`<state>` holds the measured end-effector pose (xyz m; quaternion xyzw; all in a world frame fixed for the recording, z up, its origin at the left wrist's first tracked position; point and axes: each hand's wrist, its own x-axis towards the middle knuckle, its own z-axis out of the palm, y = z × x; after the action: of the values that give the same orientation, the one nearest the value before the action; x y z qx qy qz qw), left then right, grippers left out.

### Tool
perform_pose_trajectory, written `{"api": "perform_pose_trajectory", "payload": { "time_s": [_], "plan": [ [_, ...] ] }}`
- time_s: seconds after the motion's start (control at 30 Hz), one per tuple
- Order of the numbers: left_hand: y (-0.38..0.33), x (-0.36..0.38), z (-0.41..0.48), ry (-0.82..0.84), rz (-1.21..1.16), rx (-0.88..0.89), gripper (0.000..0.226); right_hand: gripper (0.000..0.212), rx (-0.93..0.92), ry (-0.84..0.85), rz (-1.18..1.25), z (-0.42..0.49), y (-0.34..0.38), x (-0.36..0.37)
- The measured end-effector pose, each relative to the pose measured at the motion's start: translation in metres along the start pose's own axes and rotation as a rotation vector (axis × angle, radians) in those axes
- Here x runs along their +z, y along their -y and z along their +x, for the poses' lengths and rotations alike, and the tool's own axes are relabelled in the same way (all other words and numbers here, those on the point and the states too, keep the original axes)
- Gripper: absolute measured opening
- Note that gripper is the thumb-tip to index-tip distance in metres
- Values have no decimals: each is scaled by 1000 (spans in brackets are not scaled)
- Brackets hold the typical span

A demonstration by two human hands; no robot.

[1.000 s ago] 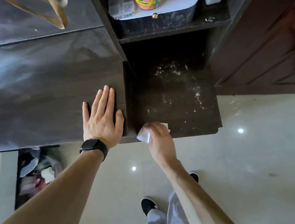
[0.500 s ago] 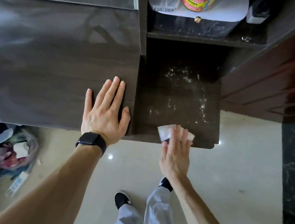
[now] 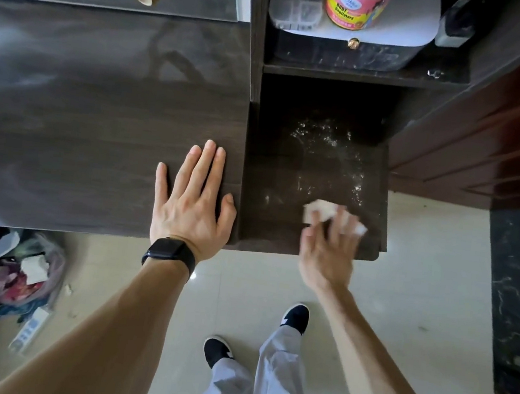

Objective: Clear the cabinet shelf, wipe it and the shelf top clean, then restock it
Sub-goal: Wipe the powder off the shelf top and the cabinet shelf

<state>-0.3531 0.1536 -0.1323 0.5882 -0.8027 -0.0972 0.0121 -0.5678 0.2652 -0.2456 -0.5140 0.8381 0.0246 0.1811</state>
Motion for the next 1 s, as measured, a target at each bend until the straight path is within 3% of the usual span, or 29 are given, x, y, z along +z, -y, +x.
{"api": "perform_pose_trajectory", "payload": {
  "time_s": [0.1, 0.17, 0.23, 0.33, 0.43, 0.5, 0.6, 0.67, 0.73, 0.87, 1.0],
  "plan": [
    [1, 1, -2, -14, -3, 2, 66, 57, -408, 20, -9, -10, 69, 20],
    [1, 1, -1, -14, -1, 2, 66, 59, -469, 29, 1, 10, 79, 17],
    [1, 0, 0, -6, -4, 5, 66, 58, -320, 1, -42, 33, 53, 13],
    [2, 0, -1, 11, -4, 9, 65, 58, 49, 3, -10, 39, -12, -2],
    [1, -2, 1, 30, -10, 9, 65, 60, 204, 48, 83, 20, -25, -13],
    [1, -3, 0, 41, -14, 8, 65, 61, 67, 90, 57, 5, 8, -11],
    [1, -4, -3, 24, -33, 11, 66, 59, -327, 142, -5, -1, 68, 6],
    [2, -2, -4, 5, -29, 14, 67, 59, -397, 115, -4, 26, 83, 7],
    [2, -1, -1, -4, -19, 10, 67, 56, -296, 88, -15, 65, 70, -2],
    [1, -3, 2, 23, -8, 1, 67, 57, 116, 68, 68, 86, -9, -27],
    [0, -7, 1, 35, -7, -13, 67, 68, 145, 113, 63, 39, -21, -24]
  ]
}}
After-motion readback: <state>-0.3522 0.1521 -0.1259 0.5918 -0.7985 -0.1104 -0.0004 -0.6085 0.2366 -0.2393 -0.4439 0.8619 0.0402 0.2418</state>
